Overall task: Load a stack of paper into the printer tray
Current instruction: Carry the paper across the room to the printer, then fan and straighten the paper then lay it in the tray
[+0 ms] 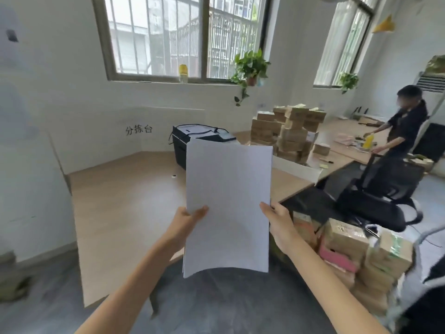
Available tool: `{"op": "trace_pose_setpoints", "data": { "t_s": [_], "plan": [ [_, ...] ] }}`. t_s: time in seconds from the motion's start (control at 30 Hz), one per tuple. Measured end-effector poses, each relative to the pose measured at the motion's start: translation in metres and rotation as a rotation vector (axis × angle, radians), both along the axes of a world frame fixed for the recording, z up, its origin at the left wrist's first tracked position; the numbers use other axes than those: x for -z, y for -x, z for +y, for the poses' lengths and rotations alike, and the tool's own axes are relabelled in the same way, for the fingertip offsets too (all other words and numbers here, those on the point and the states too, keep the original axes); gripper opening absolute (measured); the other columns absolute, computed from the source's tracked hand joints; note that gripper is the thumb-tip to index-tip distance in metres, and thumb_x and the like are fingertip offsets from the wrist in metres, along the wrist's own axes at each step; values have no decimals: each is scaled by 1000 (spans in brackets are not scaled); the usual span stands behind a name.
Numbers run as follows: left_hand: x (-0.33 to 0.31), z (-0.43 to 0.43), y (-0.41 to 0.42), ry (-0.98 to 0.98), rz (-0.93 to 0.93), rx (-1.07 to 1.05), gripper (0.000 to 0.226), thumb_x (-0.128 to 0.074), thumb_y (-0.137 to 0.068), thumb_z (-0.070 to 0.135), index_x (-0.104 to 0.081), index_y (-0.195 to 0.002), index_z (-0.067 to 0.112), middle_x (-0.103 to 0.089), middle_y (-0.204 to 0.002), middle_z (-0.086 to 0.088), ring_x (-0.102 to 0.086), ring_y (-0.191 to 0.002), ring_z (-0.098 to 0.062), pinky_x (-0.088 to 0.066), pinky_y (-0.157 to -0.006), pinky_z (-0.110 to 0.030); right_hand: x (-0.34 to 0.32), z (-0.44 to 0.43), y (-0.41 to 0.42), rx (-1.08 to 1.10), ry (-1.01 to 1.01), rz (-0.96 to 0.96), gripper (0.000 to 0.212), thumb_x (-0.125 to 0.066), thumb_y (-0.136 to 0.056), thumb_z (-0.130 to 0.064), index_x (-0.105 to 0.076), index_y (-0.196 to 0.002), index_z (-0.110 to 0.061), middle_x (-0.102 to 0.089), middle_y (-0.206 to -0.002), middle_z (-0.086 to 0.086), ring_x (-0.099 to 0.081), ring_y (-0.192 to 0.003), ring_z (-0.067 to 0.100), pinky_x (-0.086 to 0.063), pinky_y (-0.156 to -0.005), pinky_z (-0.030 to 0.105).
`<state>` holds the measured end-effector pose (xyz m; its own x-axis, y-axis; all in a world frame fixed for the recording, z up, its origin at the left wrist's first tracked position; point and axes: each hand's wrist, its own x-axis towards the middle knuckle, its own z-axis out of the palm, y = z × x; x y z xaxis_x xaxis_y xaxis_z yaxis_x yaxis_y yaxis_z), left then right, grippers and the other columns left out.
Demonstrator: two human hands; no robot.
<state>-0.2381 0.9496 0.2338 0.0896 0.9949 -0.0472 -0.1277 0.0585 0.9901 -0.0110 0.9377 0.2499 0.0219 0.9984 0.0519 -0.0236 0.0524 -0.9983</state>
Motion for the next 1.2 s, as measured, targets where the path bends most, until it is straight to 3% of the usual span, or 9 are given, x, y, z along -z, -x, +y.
{"op": "trace_pose_setpoints", "data": {
  "t_s": [0.23, 0.33, 0.4, 0.53, 0.6, 0.73, 0.9, 1.07, 1.2],
  "plan": [
    [6, 88, 32, -15, 63, -214, 18, -59, -89, 9, -65, -73, 15, -69, -50, 15, -65, -47, 1, -52, -45, -14, 14, 128, 45, -64, 9, 5, 15, -50, -94, -19, -65, -97, -20, -70, -100, 6, -66, -93, 26, -54, -81, 41],
    [11, 129, 63, -1, 97, -209, 2, -67, -84, 13, -68, -84, 14, -74, -62, 12, -71, -62, -7, -56, -55, -17, 30, 180, 70, -46, 36, 17, 16, -50, -94, -13, -65, -96, -7, -68, -100, 17, -64, -93, 38, -54, -80, 46],
    [16, 158, 89, -7, 101, -143, 20, -73, -75, 19, -69, -94, 15, -77, -81, 6, -72, -80, -17, -58, -65, -25, 41, 213, 86, -51, 51, 29, 17, -49, -95, -12, -64, -99, -5, -69, -102, 19, -65, -94, 40, -55, -78, 47],
    [24, 215, 131, 14, 140, -42, 54, -75, -61, 35, -67, -108, 10, -74, -102, -5, -70, -95, -22, -59, -75, -29, 50, 273, 113, -179, 49, 74, 17, -50, -94, -13, -66, -98, -18, -72, -96, 4, -67, -87, 24, -55, -66, 28],
    [31, 239, 146, 12, 153, -77, 57, -72, -63, 35, -65, -111, 5, -72, -107, -10, -69, -98, -26, -58, -83, -37, 57, 298, 120, -278, 57, 40, 19, -54, -92, -19, -65, -107, -17, -74, -99, 1, -70, -91, 22, -56, -69, 28],
    [50, 293, 165, 24, 212, -192, 32, -67, -71, 33, -72, -92, 10, -76, -86, -2, -72, -85, -24, -56, -80, -43, 64, 358, 137, -371, 66, -36, 27, -56, -91, -21, -62, -117, -17, -70, -115, 6, -65, -107, 27, -51, -91, 41],
    [79, 359, 178, 76, 443, -256, 16, -66, -69, 46, -72, -61, 34, -71, -70, 10, -69, -72, -19, -56, -79, -49, 82, 424, 160, -246, 86, -45, 26, -47, -96, -10, -66, -104, -23, -73, -103, 3, -68, -97, 26, -50, -89, 51],
    [87, 407, 190, 120, 369, -123, 45, -58, -78, 54, -73, -95, 14, -75, -101, -5, -71, -94, -19, -54, -89, -43, 107, 485, 172, -158, 113, -43, 31, -43, -95, 0, -66, -89, -19, -70, -90, 7, -63, -88, 27, -50, -80, 43],
    [108, 451, 190, 125, 410, -184, 49, -52, -80, 59, -72, -96, 17, -74, -102, -3, -70, -96, -19, -54, -90, -48, 120, 537, 183, -212, 123, -46, 29, -40, -94, 0, -66, -96, -15, -71, -99, 17, -65, -89, 35, -52, -82, 47]
  ]
}}
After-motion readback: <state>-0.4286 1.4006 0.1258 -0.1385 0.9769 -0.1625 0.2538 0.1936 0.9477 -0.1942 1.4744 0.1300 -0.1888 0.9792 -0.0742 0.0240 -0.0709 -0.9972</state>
